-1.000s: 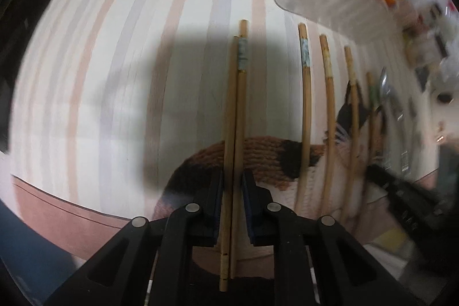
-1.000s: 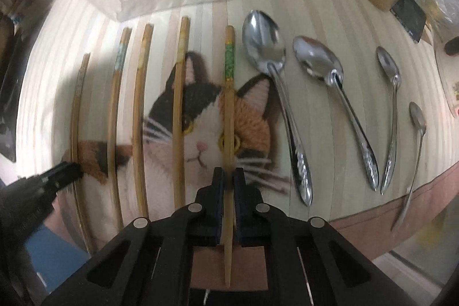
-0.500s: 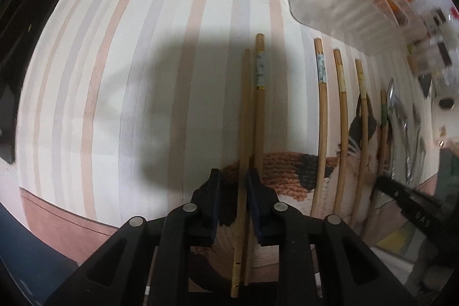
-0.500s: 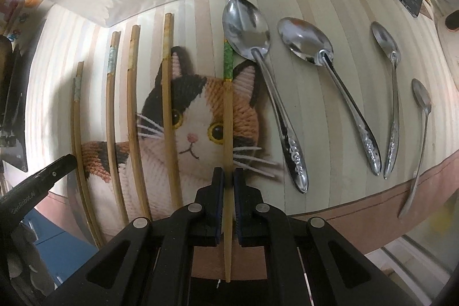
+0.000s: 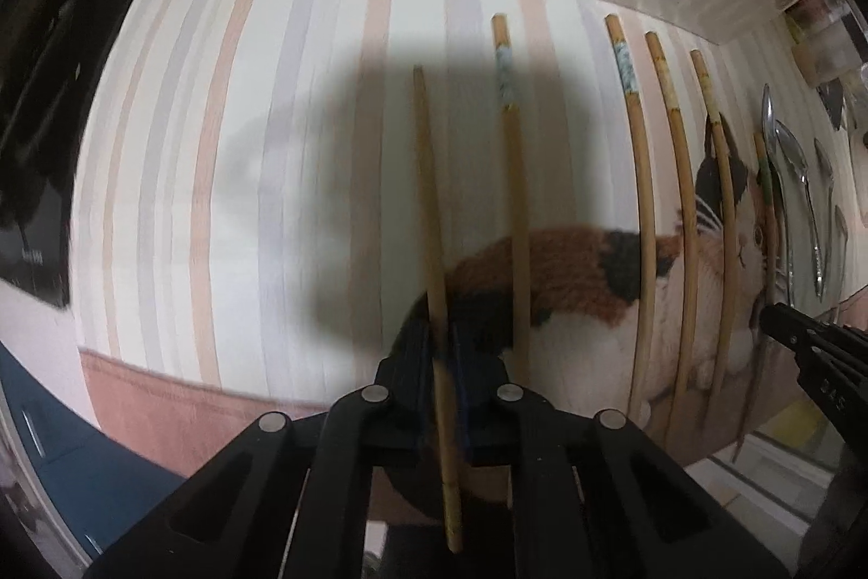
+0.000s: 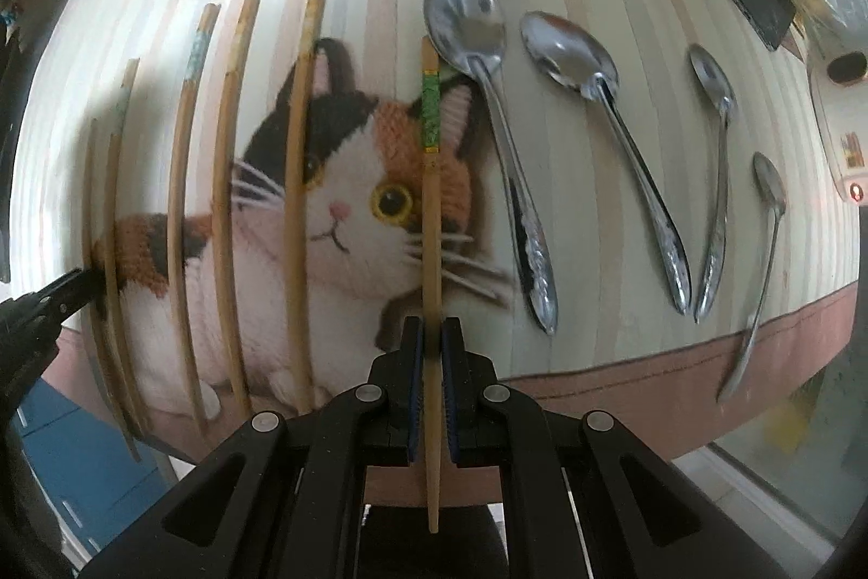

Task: Organize utensils
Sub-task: 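Lift the left tool's chopstick toward the clear basket while the right tool carries its chopstick there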

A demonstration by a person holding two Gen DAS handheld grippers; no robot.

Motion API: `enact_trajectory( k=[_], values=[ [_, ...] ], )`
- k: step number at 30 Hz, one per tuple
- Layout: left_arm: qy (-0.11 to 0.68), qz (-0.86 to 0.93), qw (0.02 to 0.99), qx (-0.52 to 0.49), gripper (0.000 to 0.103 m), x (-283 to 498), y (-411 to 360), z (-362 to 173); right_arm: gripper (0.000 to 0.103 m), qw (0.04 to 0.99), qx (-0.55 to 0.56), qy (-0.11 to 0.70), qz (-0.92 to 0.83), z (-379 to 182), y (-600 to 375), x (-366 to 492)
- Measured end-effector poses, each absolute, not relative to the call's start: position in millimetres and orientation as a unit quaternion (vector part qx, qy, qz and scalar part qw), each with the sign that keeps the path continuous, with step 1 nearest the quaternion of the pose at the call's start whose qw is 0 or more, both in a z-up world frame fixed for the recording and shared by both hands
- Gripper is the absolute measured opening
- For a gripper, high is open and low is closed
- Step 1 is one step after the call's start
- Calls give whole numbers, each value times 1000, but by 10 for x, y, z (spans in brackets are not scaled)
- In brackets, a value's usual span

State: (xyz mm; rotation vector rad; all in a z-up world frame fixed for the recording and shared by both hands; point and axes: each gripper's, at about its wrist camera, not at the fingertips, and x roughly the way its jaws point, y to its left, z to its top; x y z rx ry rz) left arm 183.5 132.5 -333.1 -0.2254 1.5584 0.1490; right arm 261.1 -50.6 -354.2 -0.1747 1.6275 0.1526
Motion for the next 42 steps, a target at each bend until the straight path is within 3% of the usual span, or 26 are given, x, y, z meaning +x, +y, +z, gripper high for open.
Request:
enact_trajectory(
  k=[10, 19, 36, 42],
  values=[
    [695, 78, 712, -72, 8, 1856, 905, -3343, 8, 679, -83, 726, 64, -3547, -507, 2633],
    [680, 87, 725, -63, 4, 1908, 1032, -3163, 7, 694, -52, 716, 55, -3421, -638, 2611],
    [548, 31, 831, -90, 4, 2665, 1001, -1332, 7, 775, 63, 616, 127, -1878, -879, 3150],
    [546, 6, 827, -134, 4, 3383, 944, -1167, 7, 788, 113, 583, 164, -1604, -803, 3951]
  ],
)
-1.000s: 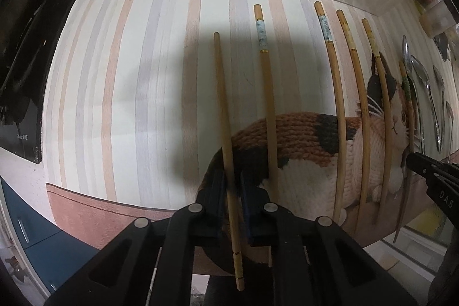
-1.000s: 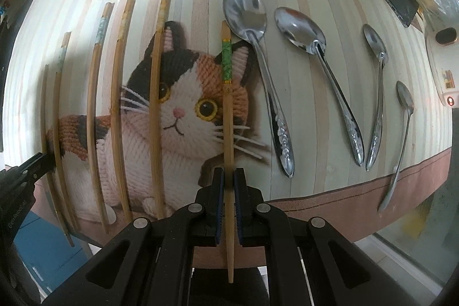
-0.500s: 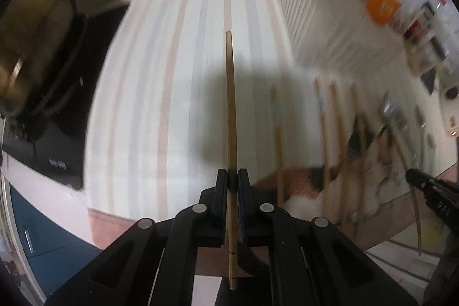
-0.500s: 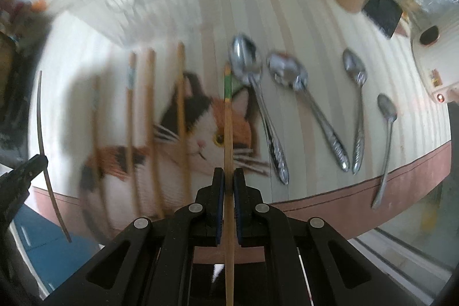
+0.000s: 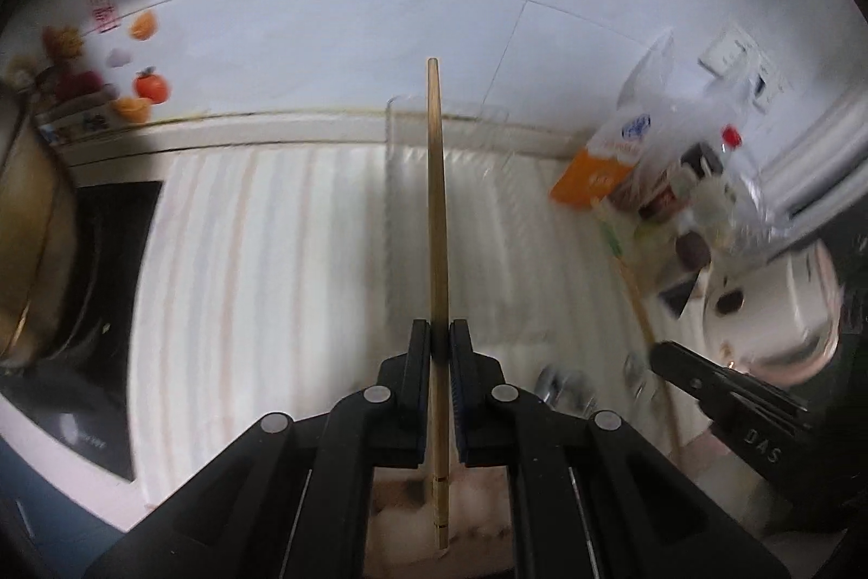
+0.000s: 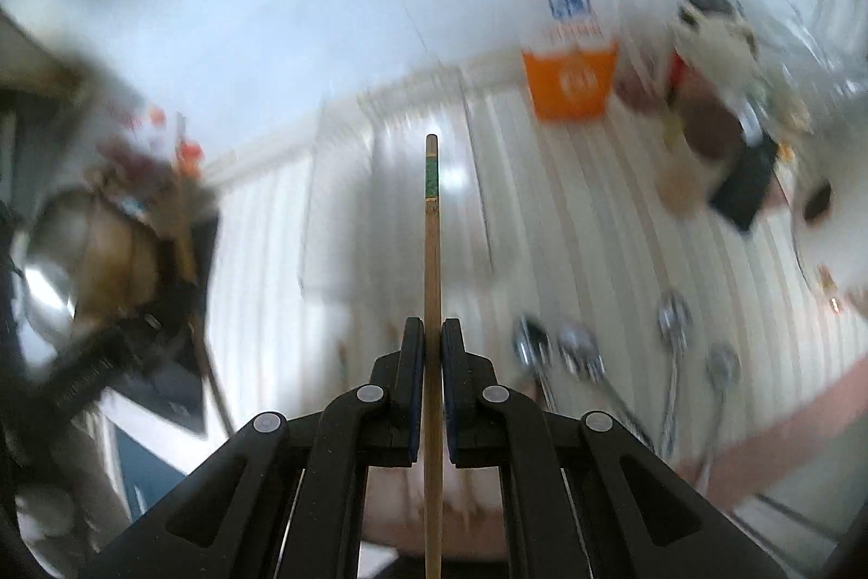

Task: Organize utensils
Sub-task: 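Lift the left tool's chopstick toward the clear basket while the right tool carries its chopstick there, then open the left tool over the basket while the right tool opens to drop its chopstick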

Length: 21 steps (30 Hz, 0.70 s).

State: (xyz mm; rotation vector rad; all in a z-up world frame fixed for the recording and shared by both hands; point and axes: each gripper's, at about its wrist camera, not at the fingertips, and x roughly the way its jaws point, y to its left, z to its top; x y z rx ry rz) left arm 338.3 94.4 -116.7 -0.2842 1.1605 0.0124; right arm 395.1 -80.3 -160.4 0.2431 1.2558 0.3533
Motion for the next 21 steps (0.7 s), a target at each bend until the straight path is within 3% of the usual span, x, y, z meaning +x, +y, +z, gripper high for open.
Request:
enact_trajectory(
  k=[9, 14, 16, 17, 18, 20, 21],
  values=[
    [619, 8, 762, -192, 5, 4583, 1039, -1866, 7, 735, 134, 639, 185, -2322, -332, 5304],
    [638, 27, 749, -178, 6, 4796, 1069, -2045, 7, 715, 116, 661, 197, -2659, -132, 5632],
    [634, 34, 753, -170, 7, 4803, 1070, -2019, 13, 715, 113, 661, 199, -2687, -123, 5653],
    [628, 41, 760, -163, 8, 4778, 1076, -1981, 24, 719, 111, 657, 199, -2681, -134, 5646],
    [623, 48, 765, -158, 12, 4754, 1084, -1947, 35, 726, 109, 651, 193, -2658, -159, 5621],
    [616, 56, 772, -144, 23, 4693, 1089, -1875, 38, 727, 122, 646, 196, -2624, -235, 5563],
    [610, 63, 778, -136, 37, 4646, 1094, -1828, 38, 733, 115, 642, 193, -2560, -254, 5511]
  ],
)
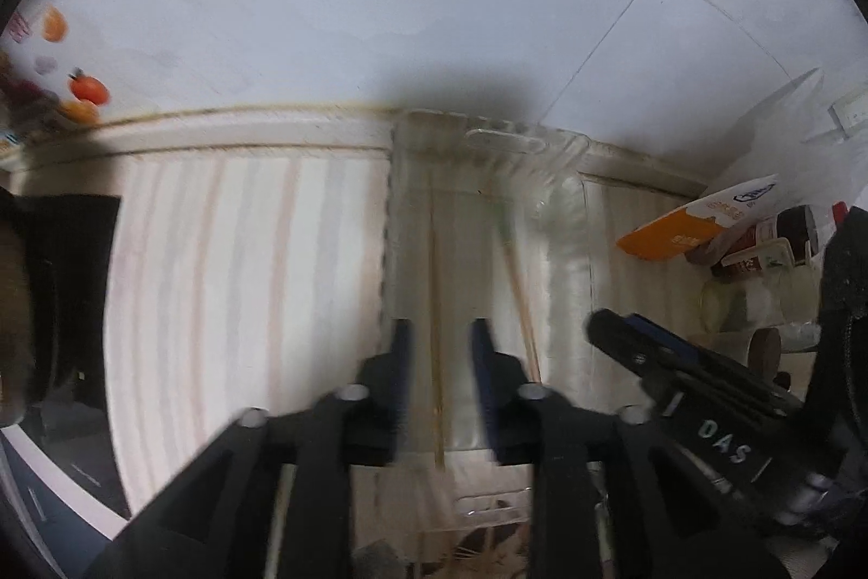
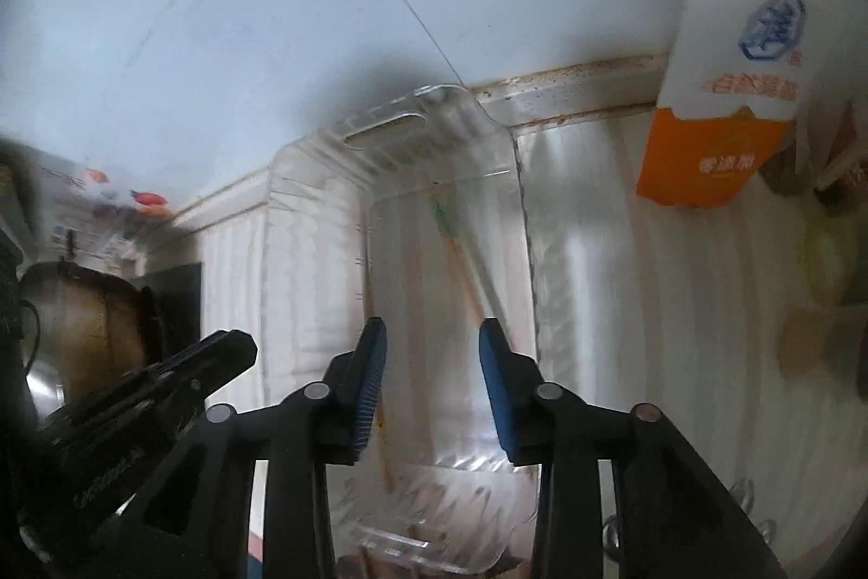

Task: Organize utensils
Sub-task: 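Open the left tool over the basket while the right tool opens to drop its chopstick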

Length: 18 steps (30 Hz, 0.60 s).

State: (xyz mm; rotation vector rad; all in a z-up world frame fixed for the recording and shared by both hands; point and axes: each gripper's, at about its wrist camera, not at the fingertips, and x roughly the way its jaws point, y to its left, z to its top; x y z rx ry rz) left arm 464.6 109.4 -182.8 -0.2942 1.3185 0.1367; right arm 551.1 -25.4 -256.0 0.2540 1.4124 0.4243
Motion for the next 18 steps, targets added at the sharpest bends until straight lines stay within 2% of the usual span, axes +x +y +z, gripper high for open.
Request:
enact_trajectory(
  k=[1, 2, 4, 6, 7, 9, 11, 18],
  values=[
    [601, 71, 786, -125, 53, 4598, 1098, -1773, 38, 740, 108, 636, 191, -2494, -293, 5459],
    [589, 76, 796, -117, 58, 4538, 1101, -1713, 39, 747, 100, 630, 188, -2427, -325, 5399],
    [561, 93, 816, -103, 86, 4381, 1134, -1594, 46, 759, 93, 618, 183, -2280, -421, 5244],
    [538, 100, 831, -96, 102, 4217, 1163, -1517, 51, 770, 92, 607, 176, -2172, -526, 5106],
    [530, 104, 836, -93, 103, 4131, 1178, -1494, 52, 777, 91, 599, 171, -2121, -580, 5037],
    [525, 117, 839, -80, 103, 3980, 1195, -1474, 62, 797, 89, 576, 159, -2026, -705, 4851],
    [521, 130, 841, -67, 103, 3823, 1203, -1475, 66, 808, 85, 563, 150, -1973, -785, 4676],
    [539, 145, 827, -67, 103, 3249, 1239, -1699, 67, 802, 67, 581, 123, -2096, -901, 4042]
  ],
)
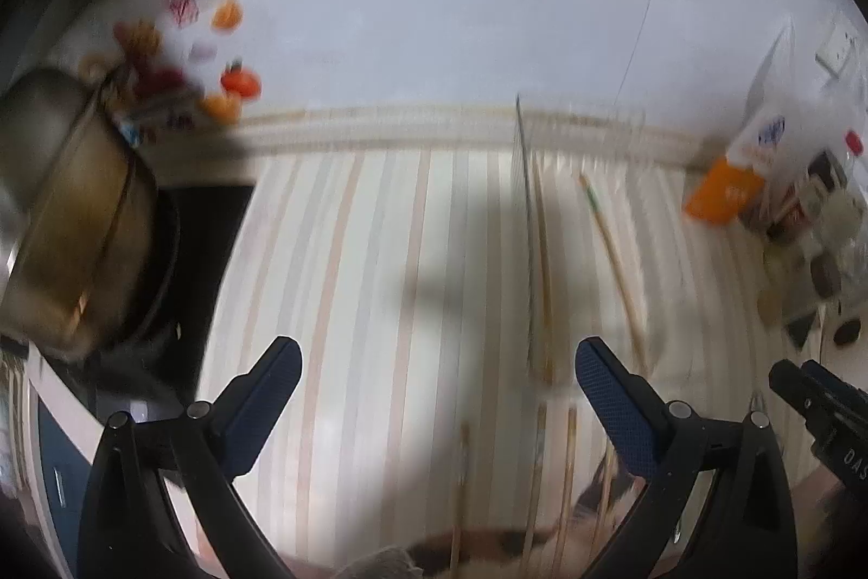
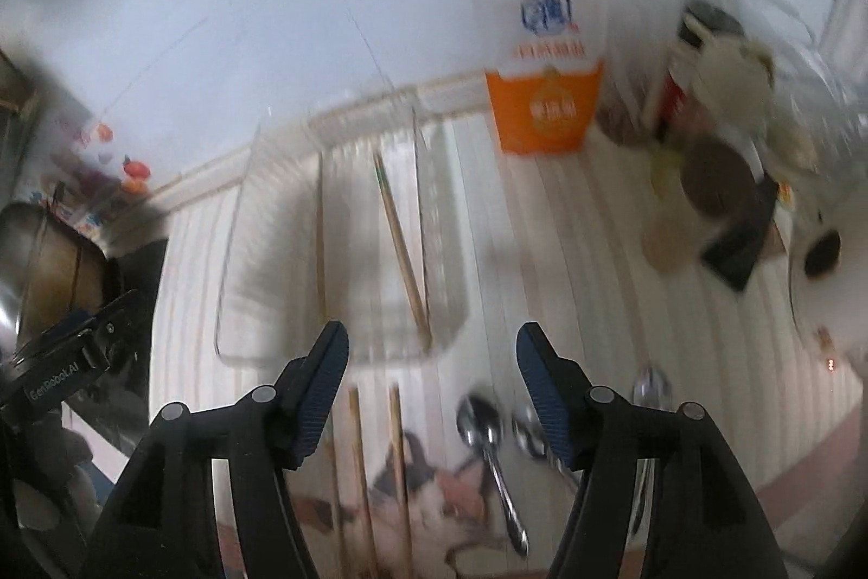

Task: Organize utensils
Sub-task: 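Open the left tool over the basket while the right tool opens to drop its chopstick, then grasp another chopstick with the left tool while the right tool grasps one too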

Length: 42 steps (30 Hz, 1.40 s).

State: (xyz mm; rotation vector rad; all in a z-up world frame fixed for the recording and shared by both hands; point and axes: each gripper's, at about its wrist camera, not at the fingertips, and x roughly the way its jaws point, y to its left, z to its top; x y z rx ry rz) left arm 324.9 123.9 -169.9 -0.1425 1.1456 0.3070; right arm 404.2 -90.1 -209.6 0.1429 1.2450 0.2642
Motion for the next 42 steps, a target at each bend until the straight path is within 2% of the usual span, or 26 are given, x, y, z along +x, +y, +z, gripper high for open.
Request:
enact_trajectory(
  k=[11, 19, 24, 26, 28, 30, 32, 35, 36, 38, 40, 41, 42],
  values=[
    [625, 129, 768, -59, 103, 2484, 1037, -2508, 66, 758, 27, 641, 121, -2660, -748, 3424],
    [661, 130, 737, -60, 102, 2238, 978, -2923, 66, 724, 6, 677, 134, -3042, -516, 3154],
    [678, 123, 720, -82, 101, 2159, 1002, -3124, 46, 706, 4, 692, 148, -3242, -361, 3093],
    [679, 115, 719, -89, 99, 2149, 1014, -3156, 44, 703, -4, 694, 153, -3308, -293, 3054],
    [681, 103, 719, -95, 88, 2140, 992, -3176, 38, 696, -22, 701, 153, -3406, -232, 3007],
    [684, 94, 717, -97, 81, 2139, 964, -3211, 18, 701, -47, 696, 146, -3431, -227, 2960],
    [685, 88, 716, -102, 76, 2162, 917, -3241, 6, 697, -48, 702, 137, -3474, -285, 2938],
    [688, 82, 714, -106, 64, 2191, 866, -3289, 6, 692, -36, 709, 129, -3516, -437, 2910],
    [690, 79, 711, -107, 53, 2199, 846, -3310, 6, 690, -35, 711, 126, -3537, -481, 2881],
    [690, 81, 712, -100, 49, 2218, 813, -3321, 7, 688, -40, 713, 126, -3562, -489, 2848],
    [689, 85, 714, -90, 34, 2233, 772, -3324, 7, 689, -41, 713, 121, -3588, -476, 2826],
    [689, 87, 714, -87, 31, 2249, 773, -3310, 7, 690, -44, 713, 120, -3590, -486, 2826],
    [689, 87, 714, -88, 22, 2254, 770, -3310, 7, 692, -51, 710, 119, -3599, -473, 2797]
  ],
)
